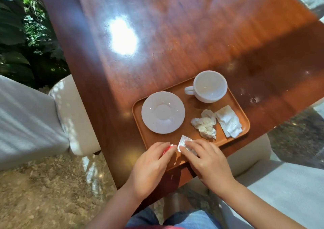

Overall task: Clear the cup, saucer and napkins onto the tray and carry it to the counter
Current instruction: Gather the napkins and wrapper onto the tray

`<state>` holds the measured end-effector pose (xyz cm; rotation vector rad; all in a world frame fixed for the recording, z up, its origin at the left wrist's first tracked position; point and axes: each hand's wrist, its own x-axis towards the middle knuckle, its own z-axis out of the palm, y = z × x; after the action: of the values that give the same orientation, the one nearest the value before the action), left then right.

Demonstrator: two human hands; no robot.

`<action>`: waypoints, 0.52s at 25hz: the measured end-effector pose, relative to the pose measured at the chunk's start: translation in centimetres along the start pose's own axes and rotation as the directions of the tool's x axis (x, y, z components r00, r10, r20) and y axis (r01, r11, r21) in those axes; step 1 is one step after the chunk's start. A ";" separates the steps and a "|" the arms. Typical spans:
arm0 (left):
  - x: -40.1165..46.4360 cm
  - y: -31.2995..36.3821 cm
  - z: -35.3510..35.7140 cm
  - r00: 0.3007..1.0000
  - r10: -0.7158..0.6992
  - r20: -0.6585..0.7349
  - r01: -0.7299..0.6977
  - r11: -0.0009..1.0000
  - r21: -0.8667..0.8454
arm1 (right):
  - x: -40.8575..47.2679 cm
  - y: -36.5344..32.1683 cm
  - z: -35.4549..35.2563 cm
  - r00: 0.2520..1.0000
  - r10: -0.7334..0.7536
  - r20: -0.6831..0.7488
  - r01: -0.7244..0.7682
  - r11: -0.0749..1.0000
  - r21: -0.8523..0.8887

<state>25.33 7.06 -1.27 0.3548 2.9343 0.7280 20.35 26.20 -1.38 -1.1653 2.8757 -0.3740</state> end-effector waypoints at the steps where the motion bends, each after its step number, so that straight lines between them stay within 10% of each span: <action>1: -0.1 0.1 0.3 1.000 0.011 -0.005 -0.011 0.999 0.032 | -0.1 -0.1 0.2 1.000 0.010 0.000 -0.010 1.000 0.007; 13: -1.4 -1.3 0.7 0.994 -0.078 -0.077 0.083 0.995 0.060 | -0.5 1.4 0.1 0.998 -0.015 -0.062 0.016 1.000 0.026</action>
<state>26.51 5.89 -2.48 0.2170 3.0265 0.6531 19.78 27.45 -1.81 -1.1934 2.9057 -0.4544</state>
